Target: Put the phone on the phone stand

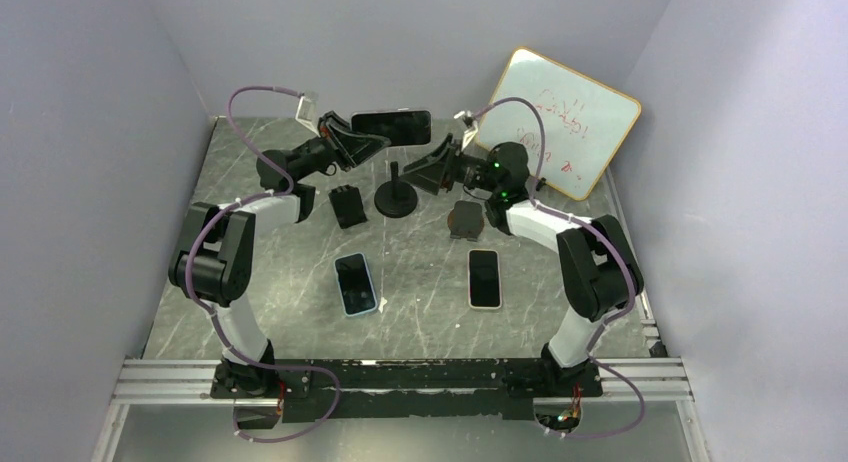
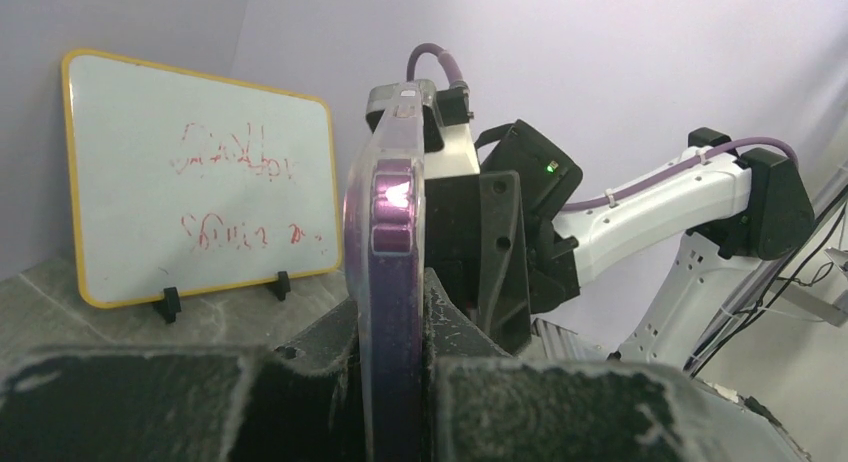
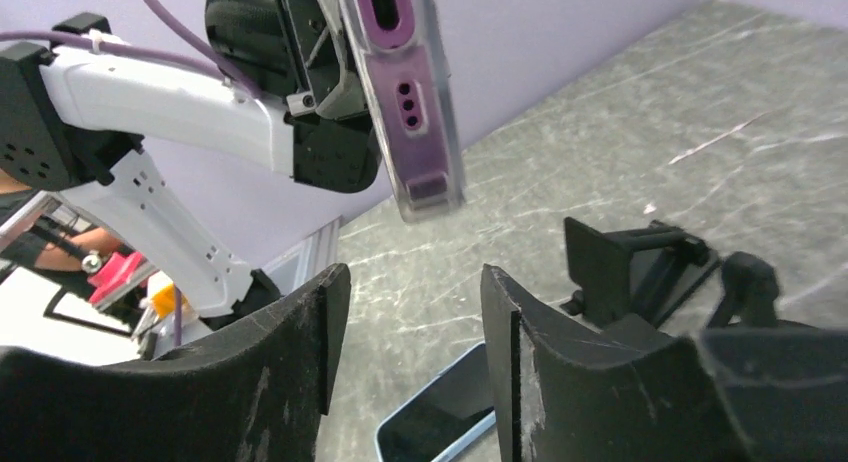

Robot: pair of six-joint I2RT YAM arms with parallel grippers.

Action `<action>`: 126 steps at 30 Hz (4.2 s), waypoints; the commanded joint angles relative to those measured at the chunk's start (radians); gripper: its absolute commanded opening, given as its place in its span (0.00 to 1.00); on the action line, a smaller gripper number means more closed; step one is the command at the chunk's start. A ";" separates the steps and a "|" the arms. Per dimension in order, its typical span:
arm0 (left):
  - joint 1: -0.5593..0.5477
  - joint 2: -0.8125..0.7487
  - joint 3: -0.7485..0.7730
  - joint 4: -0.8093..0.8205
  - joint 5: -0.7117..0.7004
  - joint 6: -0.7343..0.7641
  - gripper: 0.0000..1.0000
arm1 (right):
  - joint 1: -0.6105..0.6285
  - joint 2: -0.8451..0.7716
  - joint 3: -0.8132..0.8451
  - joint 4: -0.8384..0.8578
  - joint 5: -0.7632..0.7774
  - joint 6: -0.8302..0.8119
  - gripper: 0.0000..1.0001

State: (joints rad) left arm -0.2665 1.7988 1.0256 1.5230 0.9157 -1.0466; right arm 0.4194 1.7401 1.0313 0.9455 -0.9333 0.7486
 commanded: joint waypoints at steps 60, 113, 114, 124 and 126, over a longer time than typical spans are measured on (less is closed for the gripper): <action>-0.087 0.037 0.048 0.313 0.010 -0.041 0.05 | -0.105 0.088 0.250 -0.080 -0.157 -0.124 1.00; -0.071 0.036 0.064 0.312 0.006 -0.067 0.05 | -0.018 -0.024 0.401 -0.817 -0.011 -0.611 0.59; -0.071 0.032 0.062 0.310 0.007 -0.066 0.05 | -0.017 -0.017 0.405 -0.822 -0.014 -0.612 0.56; -0.054 0.013 0.059 0.312 0.012 -0.068 0.05 | -0.083 -0.008 0.288 -0.646 -0.107 -0.504 0.40; -0.053 0.017 0.060 0.312 0.015 -0.070 0.05 | -0.109 -0.011 0.239 -0.509 -0.143 -0.404 0.34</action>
State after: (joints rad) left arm -0.3161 1.8523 1.0481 1.5192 0.9466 -1.0946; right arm 0.3698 1.7130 1.3613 0.2623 -1.0336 0.2184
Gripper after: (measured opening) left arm 0.151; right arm 0.382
